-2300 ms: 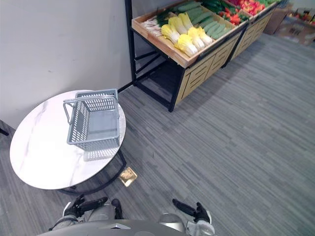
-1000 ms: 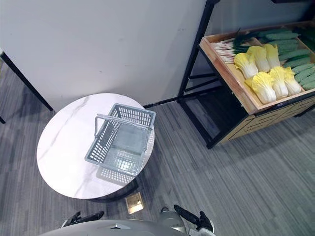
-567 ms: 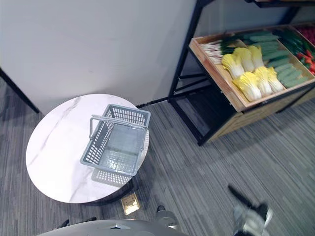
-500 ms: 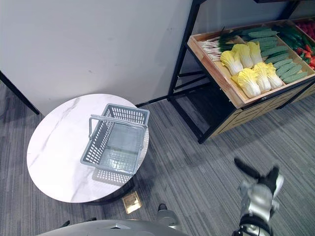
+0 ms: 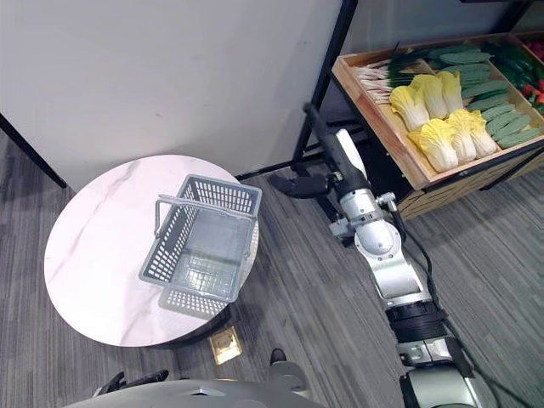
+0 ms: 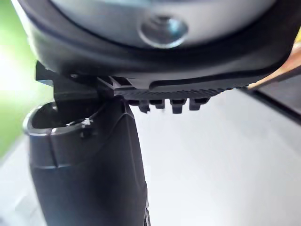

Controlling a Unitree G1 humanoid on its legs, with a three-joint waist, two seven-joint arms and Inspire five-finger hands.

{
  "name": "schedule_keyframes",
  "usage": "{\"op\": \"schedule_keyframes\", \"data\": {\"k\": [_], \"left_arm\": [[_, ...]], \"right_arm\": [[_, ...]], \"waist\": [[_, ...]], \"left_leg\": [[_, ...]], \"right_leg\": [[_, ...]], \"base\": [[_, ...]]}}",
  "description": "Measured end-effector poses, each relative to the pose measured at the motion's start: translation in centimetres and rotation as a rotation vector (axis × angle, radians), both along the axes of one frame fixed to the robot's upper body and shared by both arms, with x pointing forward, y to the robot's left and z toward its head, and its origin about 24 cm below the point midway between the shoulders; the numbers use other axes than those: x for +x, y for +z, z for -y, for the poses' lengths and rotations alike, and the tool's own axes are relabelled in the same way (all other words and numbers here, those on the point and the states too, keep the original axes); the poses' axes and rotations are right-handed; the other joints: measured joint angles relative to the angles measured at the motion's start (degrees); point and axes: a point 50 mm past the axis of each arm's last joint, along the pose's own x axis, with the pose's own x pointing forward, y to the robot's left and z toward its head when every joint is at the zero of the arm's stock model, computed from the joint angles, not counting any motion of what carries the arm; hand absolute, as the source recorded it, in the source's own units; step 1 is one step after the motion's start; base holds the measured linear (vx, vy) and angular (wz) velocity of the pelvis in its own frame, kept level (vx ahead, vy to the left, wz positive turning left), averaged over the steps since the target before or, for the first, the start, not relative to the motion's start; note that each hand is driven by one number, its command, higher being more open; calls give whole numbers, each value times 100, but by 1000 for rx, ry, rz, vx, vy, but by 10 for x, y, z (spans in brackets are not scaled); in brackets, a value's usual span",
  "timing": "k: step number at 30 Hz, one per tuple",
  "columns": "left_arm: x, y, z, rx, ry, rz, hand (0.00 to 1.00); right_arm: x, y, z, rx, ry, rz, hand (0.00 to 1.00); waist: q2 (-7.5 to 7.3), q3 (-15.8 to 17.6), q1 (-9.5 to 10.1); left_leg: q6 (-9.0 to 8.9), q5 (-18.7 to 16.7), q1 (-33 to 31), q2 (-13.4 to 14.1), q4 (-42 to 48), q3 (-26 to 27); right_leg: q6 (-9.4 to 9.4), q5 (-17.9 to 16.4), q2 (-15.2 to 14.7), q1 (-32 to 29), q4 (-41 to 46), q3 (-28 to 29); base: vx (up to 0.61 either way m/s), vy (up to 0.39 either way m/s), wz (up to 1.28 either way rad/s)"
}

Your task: Pick vegetable in the basket

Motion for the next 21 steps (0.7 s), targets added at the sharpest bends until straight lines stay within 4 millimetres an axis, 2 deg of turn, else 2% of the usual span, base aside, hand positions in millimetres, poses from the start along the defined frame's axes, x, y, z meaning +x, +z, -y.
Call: {"op": "schedule_keyframes", "data": {"k": [4,12,15,20,21], "left_arm": [[2,0,1,-4,-3,5,100],[6,0,2,-6,-10,12,100],[8,0,3,-6,-15,18,100],[12,0,2,-6,-20,26,100],[12,0,2,-7,-20,26,100]], "right_arm": [[7,25,-22,-70,140,59,100],[11,31,-59,-190,317,51,100],[18,28,-66,-229,340,21,100],[36,2,-69,-201,306,-105,100],[39,-8,-68,-181,292,-159,100]], "waist": [[-31,-13,47],[-35,-16,141],[-67,-38,220],[-101,-62,336],[-102,-64,363]], "left_leg": [[0,0,-2,7,-1,39],[0,1,-25,20,0,37],[5,4,-97,19,23,40],[11,12,-118,17,38,35],[13,14,-120,13,39,30]], "right_leg": [[-3,34,19,2,-59,47],[-28,72,35,0,-100,49],[-29,151,40,-17,-201,80],[-64,246,40,-2,-284,79],[-60,257,33,0,-285,76]], "base": [[-14,4,-5],[0,0,0],[-2,3,-1],[0,0,0],[0,0,0]]}}
